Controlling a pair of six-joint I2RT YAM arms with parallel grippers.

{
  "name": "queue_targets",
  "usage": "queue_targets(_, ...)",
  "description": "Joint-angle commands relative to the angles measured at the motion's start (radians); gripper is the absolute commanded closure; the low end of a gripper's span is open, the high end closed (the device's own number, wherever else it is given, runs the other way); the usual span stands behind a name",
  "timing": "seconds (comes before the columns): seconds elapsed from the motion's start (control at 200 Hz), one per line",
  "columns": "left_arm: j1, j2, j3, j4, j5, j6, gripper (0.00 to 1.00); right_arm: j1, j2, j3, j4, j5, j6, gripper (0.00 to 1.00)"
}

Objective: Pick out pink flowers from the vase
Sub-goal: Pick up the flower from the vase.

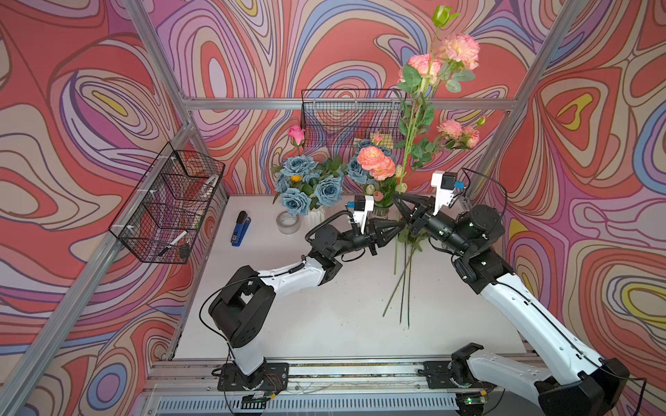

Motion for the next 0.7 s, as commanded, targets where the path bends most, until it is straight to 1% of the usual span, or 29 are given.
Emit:
queue_targets(0.0, -0.005, -0.003, -0.013, 0.056, -0.019, -0.013, 1.00, 0.006, -0.011, -0.001, 0.028, -0.029, 0.019, 0.98)
queue_targets(0.03, -0.005, -0.002, -0.014, 0.053, -0.016, -0.011, 1.00, 0.005, -0.011, 0.003, 0.025, -0.031, 0.019, 1.00)
queue_targets(0.24, -0.009, -0.006, -0.027, 0.046, -0.012, -0.006, 1.00, 0.004, -0.022, 0.013, -0.004, -0.028, 0.008, 1.00)
queue_targets(0.265, -0.010, -0.008, -0.032, 0.046, -0.013, -0.002, 0.89, 0.006, -0.023, 0.016, -0.011, -0.028, 0.006, 1.00)
queue_targets(0.285, -0.010, -0.012, -0.039, 0.046, -0.018, 0.000, 0.82, 0.006, -0.024, 0.017, -0.018, -0.025, 0.001, 1.00)
queue_targets(0.3, -0.010, -0.014, -0.043, 0.046, -0.021, 0.002, 0.75, 0.005, -0.024, 0.019, -0.023, -0.022, -0.002, 1.00)
queue_targets(0.325, -0.010, -0.018, -0.051, 0.046, -0.023, 0.006, 0.68, 0.005, -0.026, 0.019, -0.030, -0.019, -0.005, 1.00)
queue_targets(0.421, -0.010, -0.036, -0.084, 0.036, -0.038, 0.036, 0.29, 0.005, -0.034, 0.019, -0.062, -0.002, -0.025, 1.00)
queue_targets(0.456, -0.009, -0.044, -0.099, 0.028, -0.045, 0.048, 0.18, 0.005, -0.038, 0.019, -0.080, 0.013, -0.034, 1.00)
queue_targets(0.496, -0.009, -0.054, -0.117, 0.018, -0.052, 0.065, 0.09, 0.006, -0.045, 0.019, -0.103, 0.027, -0.046, 1.00)
queue_targets(0.521, -0.009, -0.061, -0.128, 0.007, -0.055, 0.077, 0.01, 0.005, -0.051, 0.019, -0.117, 0.034, -0.055, 1.00)
queue_targets(0.691, -0.009, -0.127, -0.205, -0.115, -0.126, 0.157, 0.00, 0.004, -0.100, 0.011, -0.228, 0.126, -0.109, 1.00)
